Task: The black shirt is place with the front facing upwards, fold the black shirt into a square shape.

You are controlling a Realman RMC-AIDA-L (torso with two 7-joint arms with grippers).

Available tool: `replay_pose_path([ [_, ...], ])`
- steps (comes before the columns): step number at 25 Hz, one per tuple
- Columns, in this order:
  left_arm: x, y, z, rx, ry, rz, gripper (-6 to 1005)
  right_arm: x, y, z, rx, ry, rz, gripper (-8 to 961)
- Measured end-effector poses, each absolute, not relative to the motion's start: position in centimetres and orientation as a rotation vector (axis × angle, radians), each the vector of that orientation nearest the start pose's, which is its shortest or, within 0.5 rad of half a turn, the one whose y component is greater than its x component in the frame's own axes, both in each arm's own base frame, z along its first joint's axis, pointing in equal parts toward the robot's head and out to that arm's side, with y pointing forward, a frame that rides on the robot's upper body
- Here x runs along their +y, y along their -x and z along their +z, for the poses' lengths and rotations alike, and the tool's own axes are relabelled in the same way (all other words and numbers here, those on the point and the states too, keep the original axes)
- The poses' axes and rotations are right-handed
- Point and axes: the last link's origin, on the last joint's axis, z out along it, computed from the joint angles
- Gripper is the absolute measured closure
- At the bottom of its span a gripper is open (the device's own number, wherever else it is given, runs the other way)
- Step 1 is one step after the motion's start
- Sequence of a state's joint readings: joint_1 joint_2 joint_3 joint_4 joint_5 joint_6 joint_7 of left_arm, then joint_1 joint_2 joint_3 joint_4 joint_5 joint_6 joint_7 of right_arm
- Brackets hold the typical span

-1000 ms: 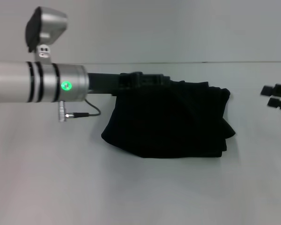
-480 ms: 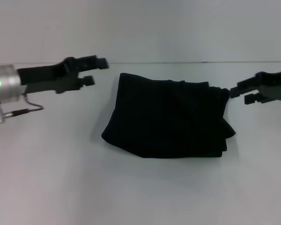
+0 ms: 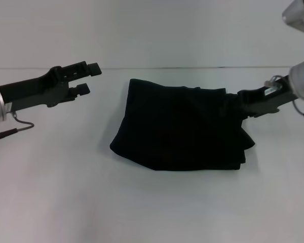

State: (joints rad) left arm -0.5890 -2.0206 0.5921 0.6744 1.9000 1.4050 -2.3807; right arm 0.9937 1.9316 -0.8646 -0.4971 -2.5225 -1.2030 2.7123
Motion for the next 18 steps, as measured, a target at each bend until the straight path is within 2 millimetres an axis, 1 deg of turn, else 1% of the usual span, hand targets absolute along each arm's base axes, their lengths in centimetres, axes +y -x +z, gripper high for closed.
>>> replay_pose_path([
  [2, 38.0, 25.9, 4.9, -1.813, 2.051, -1.073, 156, 44.9, -20.7, 0.4, 1.667, 2.182, -0.011, 347],
  [6, 37.7, 25.9, 4.5, -1.811, 2.055, -1.091, 156, 45.3, -20.5, -0.5, 1.617, 2.171, 0.006, 348],
  [14, 37.7, 25.8, 4.0, -1.815, 2.046, -1.098, 156, 46.2, -18.7, -1.7, 1.547, 2.186, 0.07, 351],
  [18, 37.8, 25.7, 4.0, -1.811, 2.046, -1.099, 156, 46.4, -18.5, -2.2, 1.528, 2.177, 0.079, 353],
])
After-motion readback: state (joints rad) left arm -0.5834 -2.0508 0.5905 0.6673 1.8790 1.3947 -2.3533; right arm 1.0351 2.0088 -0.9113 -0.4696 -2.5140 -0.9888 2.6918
